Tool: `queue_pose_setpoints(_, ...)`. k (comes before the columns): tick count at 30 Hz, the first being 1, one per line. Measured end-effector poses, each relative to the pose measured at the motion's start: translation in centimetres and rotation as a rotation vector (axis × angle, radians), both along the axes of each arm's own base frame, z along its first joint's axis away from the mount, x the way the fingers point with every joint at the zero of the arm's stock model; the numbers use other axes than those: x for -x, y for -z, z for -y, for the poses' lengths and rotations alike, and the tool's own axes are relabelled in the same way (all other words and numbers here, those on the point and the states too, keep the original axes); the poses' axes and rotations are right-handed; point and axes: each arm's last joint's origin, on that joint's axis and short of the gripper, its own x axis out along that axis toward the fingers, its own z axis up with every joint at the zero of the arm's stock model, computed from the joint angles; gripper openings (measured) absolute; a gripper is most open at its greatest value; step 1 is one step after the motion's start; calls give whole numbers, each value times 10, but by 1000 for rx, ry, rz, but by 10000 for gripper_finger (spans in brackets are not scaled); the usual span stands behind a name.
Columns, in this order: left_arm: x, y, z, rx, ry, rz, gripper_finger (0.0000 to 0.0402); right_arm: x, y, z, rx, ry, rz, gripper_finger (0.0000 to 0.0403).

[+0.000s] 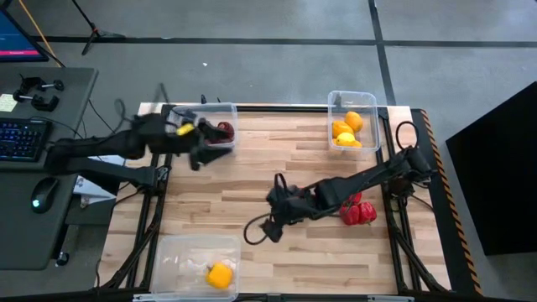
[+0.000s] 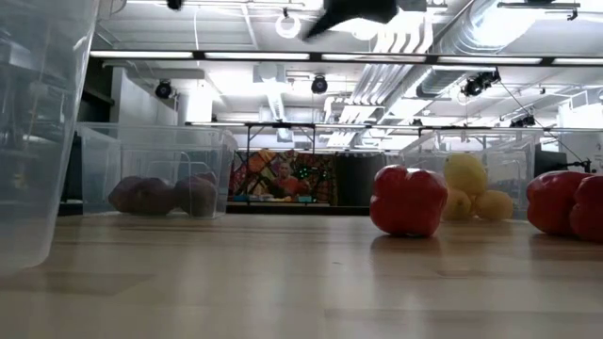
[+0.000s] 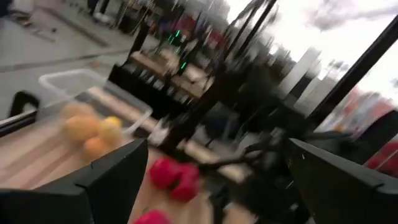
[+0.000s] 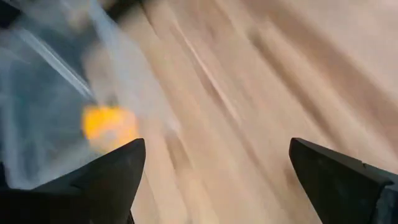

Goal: Sort produce into baskets
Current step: Put the red bell pepper into the bottom transparent bin

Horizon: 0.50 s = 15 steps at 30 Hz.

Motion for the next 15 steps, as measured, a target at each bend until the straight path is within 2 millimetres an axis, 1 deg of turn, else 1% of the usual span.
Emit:
queue_pose_setpoints(1,-6,4,0,-25,1,-28,365,5,6,-1,-24,33,-72,385)
queue_pose_setpoints(3,-18,11,-1,-67,13,-68,365,19,16,-1,-53,159,-230,385)
queue_pose_setpoints(5,-27,18,-1,-105,28,-110,365,33,27,1,-68,342,-352,385)
queue_pose_setpoints(7,-35,26,-2,-138,35,-159,365,46,34,5,-53,561,-419,385)
queue_pose_setpoints(9,-41,32,-2,-170,39,-200,365,53,38,7,-29,763,-396,385)
queue_pose_setpoints(12,-47,44,-4,-190,23,-287,365,55,53,10,-66,1009,-264,385)
queue_pose_setpoints(15,-47,53,-4,-178,27,-367,365,55,75,17,-120,1092,-251,385)
